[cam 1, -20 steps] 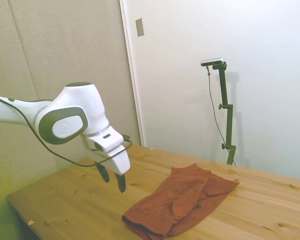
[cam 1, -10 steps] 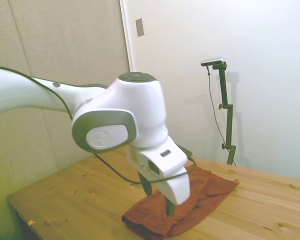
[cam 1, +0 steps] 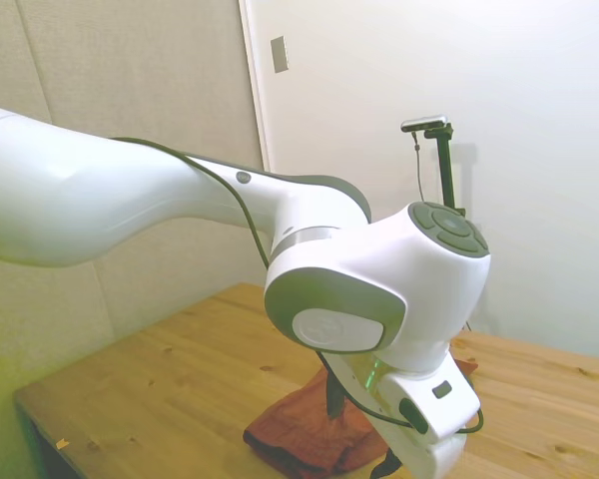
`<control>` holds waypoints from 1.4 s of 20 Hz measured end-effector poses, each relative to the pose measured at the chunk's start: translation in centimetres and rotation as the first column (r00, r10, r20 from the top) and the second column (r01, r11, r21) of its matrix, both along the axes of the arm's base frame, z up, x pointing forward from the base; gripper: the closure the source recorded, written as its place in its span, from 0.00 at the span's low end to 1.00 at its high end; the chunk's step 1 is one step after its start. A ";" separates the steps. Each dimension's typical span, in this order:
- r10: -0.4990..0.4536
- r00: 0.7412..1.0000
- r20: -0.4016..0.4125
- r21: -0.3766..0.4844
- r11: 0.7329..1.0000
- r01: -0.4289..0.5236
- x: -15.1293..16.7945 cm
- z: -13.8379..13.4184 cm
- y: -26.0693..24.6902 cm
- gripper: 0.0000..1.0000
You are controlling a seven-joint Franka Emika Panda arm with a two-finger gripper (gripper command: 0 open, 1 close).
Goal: Unfold the shorts
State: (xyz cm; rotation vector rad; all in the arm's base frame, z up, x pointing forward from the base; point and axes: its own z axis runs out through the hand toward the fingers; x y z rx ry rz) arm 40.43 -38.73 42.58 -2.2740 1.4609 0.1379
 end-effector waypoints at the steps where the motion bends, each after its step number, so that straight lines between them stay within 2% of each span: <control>1: -0.002 1.000 -0.007 0.014 1.000 0.002 0.1 -0.8 -0.1 0.00; 4: 0.027 0.999 -0.018 0.079 0.997 -0.025 0.2 -2.8 -0.4 0.00; 8: 0.084 0.996 -0.009 0.161 0.984 -0.081 1.4 -4.2 -0.2 0.00; 13: 0.084 0.996 0.008 0.193 0.978 -0.084 2.9 -5.2 -0.3 0.00; 17: 0.097 0.995 0.013 0.271 0.958 -0.097 3.3 -6.3 0.3 0.00; 22: 0.118 0.993 0.018 0.315 0.942 -0.118 4.7 -8.1 1.8 0.00; 23: 0.122 0.992 0.023 0.322 0.939 -0.122 4.9 -8.4 2.1 1.00; 28: 0.153 0.988 0.034 0.340 0.928 -0.155 5.1 -8.8 3.1 1.00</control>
